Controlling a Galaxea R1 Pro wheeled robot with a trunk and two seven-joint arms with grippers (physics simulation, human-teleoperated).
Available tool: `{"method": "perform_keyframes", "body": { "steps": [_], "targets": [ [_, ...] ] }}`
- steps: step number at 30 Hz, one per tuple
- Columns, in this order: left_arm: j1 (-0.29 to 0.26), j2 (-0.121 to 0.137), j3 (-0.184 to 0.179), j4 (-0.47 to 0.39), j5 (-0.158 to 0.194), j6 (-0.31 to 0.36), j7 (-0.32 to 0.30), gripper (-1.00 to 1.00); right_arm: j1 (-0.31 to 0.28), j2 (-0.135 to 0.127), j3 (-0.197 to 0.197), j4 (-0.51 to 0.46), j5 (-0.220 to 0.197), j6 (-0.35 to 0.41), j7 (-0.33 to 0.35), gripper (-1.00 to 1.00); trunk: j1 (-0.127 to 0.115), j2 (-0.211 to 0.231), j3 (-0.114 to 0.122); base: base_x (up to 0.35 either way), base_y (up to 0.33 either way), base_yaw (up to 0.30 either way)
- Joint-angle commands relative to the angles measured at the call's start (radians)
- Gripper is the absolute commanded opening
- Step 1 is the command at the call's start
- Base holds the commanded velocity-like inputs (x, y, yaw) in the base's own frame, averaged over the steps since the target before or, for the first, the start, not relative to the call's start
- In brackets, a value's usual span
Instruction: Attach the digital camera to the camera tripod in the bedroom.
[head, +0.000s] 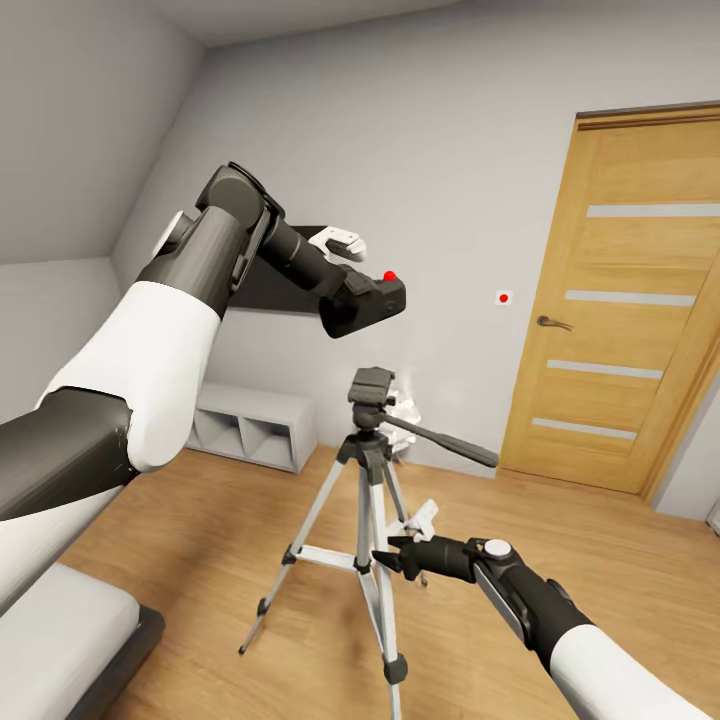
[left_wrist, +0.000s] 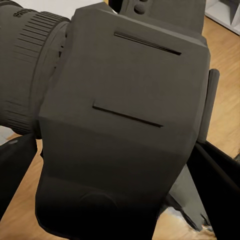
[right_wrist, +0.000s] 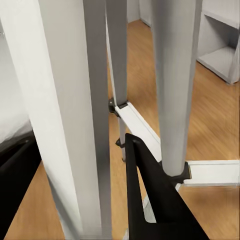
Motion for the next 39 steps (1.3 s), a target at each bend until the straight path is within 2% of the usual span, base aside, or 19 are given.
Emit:
{"method": "perform_keyframes", "body": {
  "steps": [1,12,39],
  "targets": [
    [0.0,0.0,0.001,-0.001,-0.01,0.01,-0.01,-1.0,-0.001,-0.001,0.008,0.0,-0.011,-0.004,0.0,-1.0,0.0,-0.001,0.0,0.0,0.0,0.0],
    [0.0,-0.002,0.002,-0.001,-0.01,0.01,-0.01,-1.0,-0.001,-0.001,0.023,-0.001,-0.01,-0.024,-0.001,-1.0,0.0,-0.001,0.0,0.0,0.0,0.0],
    [0.0,0.0,0.0,-0.001,-0.01,0.01,-0.01,-1.0,-0.001,-0.003,0.019,0.0,-0.01,-0.028,0.011,-1.0,0.0,-0.001,0.0,0.0,0.0,0.0]
  ]
}}
